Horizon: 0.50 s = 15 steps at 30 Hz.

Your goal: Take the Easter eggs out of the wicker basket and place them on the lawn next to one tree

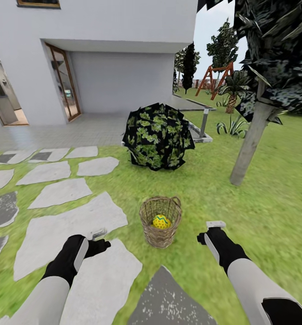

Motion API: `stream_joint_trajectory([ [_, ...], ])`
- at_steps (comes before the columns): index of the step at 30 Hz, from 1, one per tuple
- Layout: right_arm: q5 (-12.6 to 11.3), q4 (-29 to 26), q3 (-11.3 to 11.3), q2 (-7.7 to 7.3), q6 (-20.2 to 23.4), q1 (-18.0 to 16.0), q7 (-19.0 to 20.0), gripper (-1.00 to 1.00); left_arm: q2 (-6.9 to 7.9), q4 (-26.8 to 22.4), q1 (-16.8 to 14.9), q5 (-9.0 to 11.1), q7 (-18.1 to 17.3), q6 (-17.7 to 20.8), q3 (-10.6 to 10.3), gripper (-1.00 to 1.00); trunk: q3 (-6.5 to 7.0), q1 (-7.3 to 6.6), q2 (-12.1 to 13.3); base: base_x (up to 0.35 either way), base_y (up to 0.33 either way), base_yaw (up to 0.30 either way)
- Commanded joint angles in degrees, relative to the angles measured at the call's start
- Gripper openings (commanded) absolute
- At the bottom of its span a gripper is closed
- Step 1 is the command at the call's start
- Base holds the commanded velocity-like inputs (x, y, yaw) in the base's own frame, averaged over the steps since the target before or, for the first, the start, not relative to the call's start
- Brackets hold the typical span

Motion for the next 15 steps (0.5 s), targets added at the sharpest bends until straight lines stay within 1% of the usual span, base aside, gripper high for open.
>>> stream_joint_trajectory([
  [1,0.11,-0.07,0.07,-0.03,0.34,-0.02,-0.07,1.00,-0.13,-0.07,-0.04,0.29,0.02,0.30,0.27,1.00,-0.06,0.03,-0.03,0.338,0.000,0.000],
  [7,0.11,0.03,0.07,-0.18,0.23,0.07,-0.02,1.00,-0.38,-0.07,-0.04,0.49,-0.14,0.30,0.34,1.00,-0.06,0.03,-0.03,0.339,0.000,0.000],
  [15,0.11,-0.22,0.13,-0.36,0.19,0.08,-0.04,1.00,-1.53,-0.07,-0.04,0.54,-0.24,0.30,0.36,1.00,-0.06,0.03,-0.03,0.339,-0.002,0.000],
])
